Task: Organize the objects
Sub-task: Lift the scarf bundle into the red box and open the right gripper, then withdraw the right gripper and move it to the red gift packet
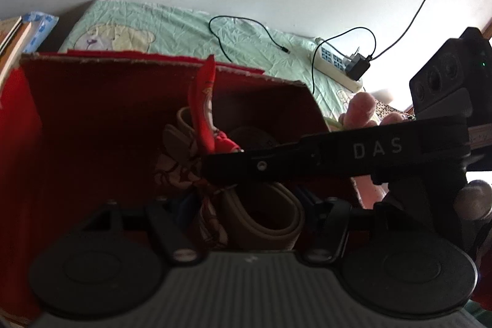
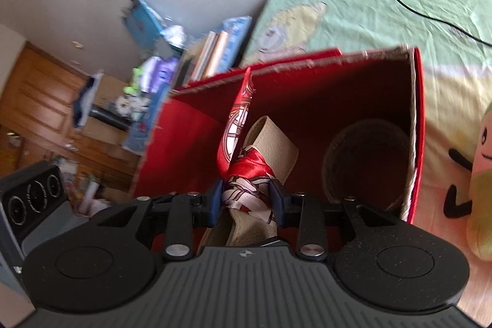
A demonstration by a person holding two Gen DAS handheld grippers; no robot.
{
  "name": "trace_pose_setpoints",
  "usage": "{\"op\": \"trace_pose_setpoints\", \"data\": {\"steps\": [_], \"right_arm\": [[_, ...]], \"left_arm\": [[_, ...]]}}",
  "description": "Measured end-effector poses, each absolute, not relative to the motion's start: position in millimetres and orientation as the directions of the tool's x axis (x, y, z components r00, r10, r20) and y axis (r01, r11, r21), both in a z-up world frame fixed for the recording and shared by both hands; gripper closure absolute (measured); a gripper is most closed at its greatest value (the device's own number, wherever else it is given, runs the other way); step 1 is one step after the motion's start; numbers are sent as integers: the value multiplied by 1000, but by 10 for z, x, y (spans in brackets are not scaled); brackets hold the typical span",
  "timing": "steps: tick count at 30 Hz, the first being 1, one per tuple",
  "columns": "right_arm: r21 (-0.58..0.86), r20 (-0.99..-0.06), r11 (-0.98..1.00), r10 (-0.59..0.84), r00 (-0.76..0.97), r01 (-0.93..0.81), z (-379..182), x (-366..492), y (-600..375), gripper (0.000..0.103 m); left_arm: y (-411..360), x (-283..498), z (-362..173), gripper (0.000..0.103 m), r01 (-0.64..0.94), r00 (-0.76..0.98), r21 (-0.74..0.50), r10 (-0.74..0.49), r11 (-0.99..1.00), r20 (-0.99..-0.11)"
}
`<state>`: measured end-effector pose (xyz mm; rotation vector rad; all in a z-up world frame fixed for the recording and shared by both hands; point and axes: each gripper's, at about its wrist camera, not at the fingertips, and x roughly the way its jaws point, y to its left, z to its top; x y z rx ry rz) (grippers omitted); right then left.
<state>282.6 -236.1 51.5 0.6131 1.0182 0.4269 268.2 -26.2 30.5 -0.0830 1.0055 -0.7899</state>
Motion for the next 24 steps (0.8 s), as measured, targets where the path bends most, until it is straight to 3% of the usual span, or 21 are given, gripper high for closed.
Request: {"op": "trace_pose_setpoints", "data": {"steps": [12, 22, 24], "right_arm": [[450, -803, 890, 368, 468, 72, 363, 2828, -2075, 68], [328, -834, 932, 208, 511, 154, 369, 2614, -1980, 70], [375, -817, 908, 229, 529, 186, 395, 2517, -2024, 70]], "left_arm": [[-246, 2684, 236, 41, 574, 251, -348, -564, 741, -787], [114, 2528, 535, 41, 619, 307, -261, -533, 741, -788], [259, 2481, 628, 41, 615, 326, -261, -541, 744, -775]]}}
